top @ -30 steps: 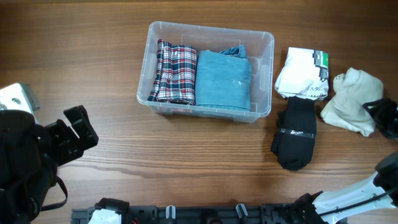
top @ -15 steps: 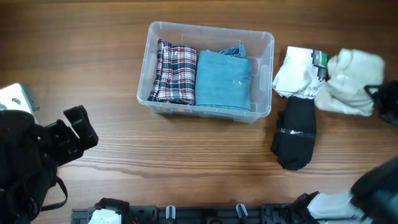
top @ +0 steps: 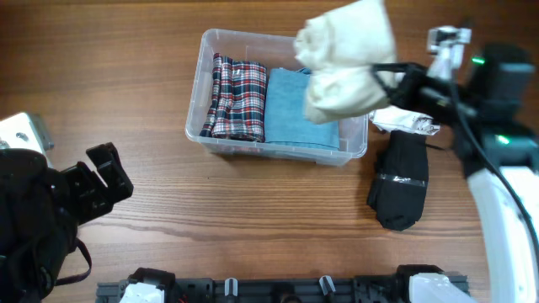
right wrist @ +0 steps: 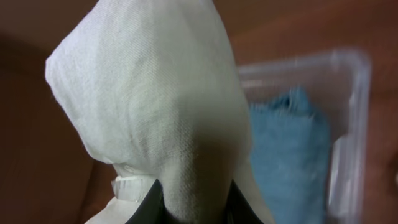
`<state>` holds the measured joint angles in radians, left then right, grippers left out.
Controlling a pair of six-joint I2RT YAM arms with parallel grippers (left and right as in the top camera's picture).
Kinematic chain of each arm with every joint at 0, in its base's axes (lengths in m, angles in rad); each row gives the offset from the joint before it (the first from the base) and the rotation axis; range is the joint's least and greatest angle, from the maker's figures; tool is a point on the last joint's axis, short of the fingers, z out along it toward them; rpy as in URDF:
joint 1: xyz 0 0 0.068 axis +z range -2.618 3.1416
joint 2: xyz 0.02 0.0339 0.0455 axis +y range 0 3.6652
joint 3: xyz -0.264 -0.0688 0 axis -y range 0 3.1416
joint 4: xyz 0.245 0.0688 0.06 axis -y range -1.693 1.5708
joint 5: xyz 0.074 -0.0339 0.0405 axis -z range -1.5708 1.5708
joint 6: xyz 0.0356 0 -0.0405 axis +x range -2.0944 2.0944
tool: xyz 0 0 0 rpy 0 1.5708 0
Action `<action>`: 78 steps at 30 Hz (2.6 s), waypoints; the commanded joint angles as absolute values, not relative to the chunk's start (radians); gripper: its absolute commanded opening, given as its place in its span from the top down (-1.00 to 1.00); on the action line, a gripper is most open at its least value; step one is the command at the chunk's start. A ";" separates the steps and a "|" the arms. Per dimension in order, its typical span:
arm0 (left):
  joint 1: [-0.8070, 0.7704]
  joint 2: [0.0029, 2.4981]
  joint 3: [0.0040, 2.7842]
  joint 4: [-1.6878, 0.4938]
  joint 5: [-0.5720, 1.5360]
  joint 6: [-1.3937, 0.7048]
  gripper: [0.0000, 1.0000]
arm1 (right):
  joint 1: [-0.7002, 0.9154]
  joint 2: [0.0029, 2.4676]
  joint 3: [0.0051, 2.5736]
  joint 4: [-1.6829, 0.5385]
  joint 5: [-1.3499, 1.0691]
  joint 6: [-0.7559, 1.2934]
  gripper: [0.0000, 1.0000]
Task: Pack container
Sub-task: 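Carry the beige cloth with the right gripper into the box's left side, then grasp the white printed T-shirt with the right gripper and lift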
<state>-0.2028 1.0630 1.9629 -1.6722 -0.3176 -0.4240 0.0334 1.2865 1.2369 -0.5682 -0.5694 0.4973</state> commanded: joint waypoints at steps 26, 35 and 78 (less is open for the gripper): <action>-0.200 1.064 1.966 -1.670 -0.334 -0.423 -0.99 | 0.505 1.724 1.252 -0.220 -0.280 1.033 0.91; -0.200 1.064 1.966 -1.670 -0.334 -0.423 -1.00 | 0.508 1.830 1.253 -0.170 -0.199 0.893 0.35; -0.200 1.064 1.966 -1.670 -0.334 -0.423 -0.99 | -0.417 2.045 1.268 -0.492 -0.551 0.184 0.91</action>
<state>-0.2028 1.0630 1.9629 -1.6722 -0.3176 -0.4240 -0.4503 2.0285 1.2705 -0.4923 -0.4961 0.1955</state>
